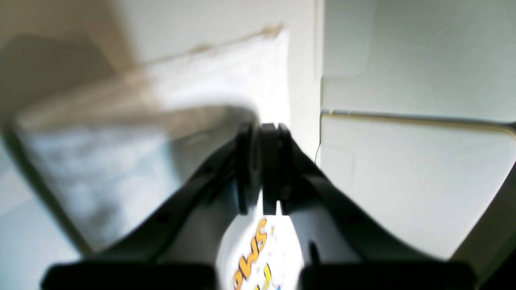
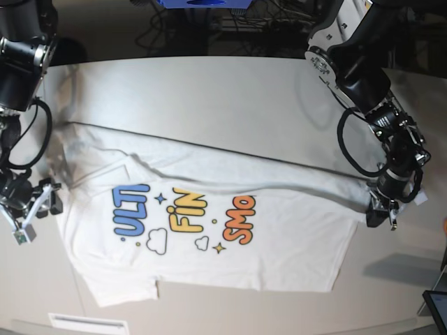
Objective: Fold the T-shirt properly
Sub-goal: 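Lower the held shoulder edge onto the table with both grippers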
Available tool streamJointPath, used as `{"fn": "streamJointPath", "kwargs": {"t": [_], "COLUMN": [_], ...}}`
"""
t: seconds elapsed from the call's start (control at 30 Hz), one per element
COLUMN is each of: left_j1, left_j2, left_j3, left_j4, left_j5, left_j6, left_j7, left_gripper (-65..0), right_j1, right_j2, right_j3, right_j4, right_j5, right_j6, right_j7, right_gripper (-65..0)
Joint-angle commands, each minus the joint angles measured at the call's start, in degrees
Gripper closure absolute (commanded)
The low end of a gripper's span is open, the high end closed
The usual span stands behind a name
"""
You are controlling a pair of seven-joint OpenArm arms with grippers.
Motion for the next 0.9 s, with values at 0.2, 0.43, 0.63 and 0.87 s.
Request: {"fn": "streamJointPath", "kwargs": {"t": [0.2, 0.43, 0.63, 0.87], "left_j1": [-0.70, -1.93, 7.12, 16.79], "left_j2": [-0.95, -1.13, -3.86, -4.65], "left_j3": [-0.23, 0.21, 10.85, 22.72], "left_j4": [0.98, 2.04, 15.58, 23.66], "left_j5": [-1.56, -1.38, 4.86, 33.34], "left_j6": [-3.98, -9.16, -9.25, -9.25], "left_j7": [-0.01, -2.56, -4.31, -18.64], "left_gripper": [-5.5, -5.5, -4.9, 0.0], "right_j1": [-3.01, -7.50, -14.88, -21.04], "right_j2": [0.64, -0.16, -0.16, -3.58], "right_j3": [0.24, 0.24, 0.24, 0.33], "right_j4": [10.29, 15.83, 26.20, 31.65], "right_j5": [-2.07, -2.07, -2.25, -12.45], "right_j6": [0.14, 0.14, 0.14, 0.14], "right_j7": [1.41, 1.32, 1.59, 1.59], "right_gripper": [-25.1, -25.1, -25.0, -0.1]}}
